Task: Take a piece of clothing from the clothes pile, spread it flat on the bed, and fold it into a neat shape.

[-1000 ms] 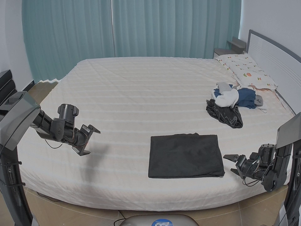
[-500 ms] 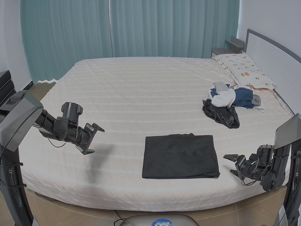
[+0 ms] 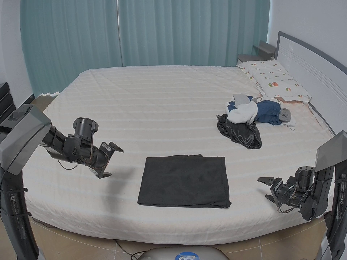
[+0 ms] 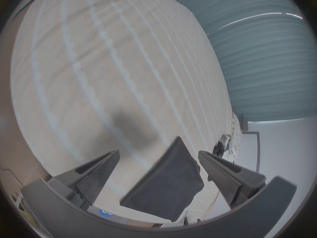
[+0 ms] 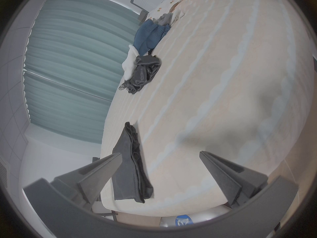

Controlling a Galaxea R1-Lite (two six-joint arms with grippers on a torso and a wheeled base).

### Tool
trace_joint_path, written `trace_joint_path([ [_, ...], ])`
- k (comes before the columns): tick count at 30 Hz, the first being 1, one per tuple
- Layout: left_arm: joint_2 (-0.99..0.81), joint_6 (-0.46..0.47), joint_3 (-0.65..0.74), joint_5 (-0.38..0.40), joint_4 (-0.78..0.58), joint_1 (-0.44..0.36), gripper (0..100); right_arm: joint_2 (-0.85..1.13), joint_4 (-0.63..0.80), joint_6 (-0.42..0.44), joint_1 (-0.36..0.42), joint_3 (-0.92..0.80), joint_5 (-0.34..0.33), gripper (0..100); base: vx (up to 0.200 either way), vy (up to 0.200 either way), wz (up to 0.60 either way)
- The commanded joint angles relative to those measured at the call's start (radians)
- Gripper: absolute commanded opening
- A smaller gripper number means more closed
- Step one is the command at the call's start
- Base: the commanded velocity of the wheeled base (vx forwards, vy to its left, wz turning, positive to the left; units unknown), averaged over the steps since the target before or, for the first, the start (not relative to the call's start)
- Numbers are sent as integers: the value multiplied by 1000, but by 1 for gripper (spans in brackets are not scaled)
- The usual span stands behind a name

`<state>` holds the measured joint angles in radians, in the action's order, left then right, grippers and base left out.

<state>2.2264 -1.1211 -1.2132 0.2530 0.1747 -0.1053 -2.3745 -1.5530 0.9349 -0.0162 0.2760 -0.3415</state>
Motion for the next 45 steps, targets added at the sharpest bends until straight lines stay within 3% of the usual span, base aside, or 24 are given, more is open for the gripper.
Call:
trace_joint_path([
  [1, 1, 1, 1, 0, -1, -10, 100, -2, -12, 1, 1, 0, -1, 100, 0, -200, 0],
  [6, -1, 26, 11, 9, 5, -20, 100, -2, -12, 1, 1, 0, -1, 100, 0, 0, 0],
  [12, 27, 162, 15, 11, 5, -34, 100, -3, -12, 1, 1, 0, -1, 100, 0, 0, 0],
  [18, 84, 391, 15, 9, 8, -71, 100, -3, -12, -1, 1, 0, -1, 100, 0, 0, 0],
  [22, 111, 494, 26, 15, 43, -74, 100, -5, -12, -2, 2, 0, -2, 100, 0, 0, 0],
  [33, 199, 527, 64, 9, 296, -96, 100, -5, -12, -4, 4, -1, -2, 100, 0, 0, 0],
  [45, 203, 526, 63, 11, 309, -96, 100, -5, -12, -2, 4, -1, -2, 100, 0, 0, 0],
])
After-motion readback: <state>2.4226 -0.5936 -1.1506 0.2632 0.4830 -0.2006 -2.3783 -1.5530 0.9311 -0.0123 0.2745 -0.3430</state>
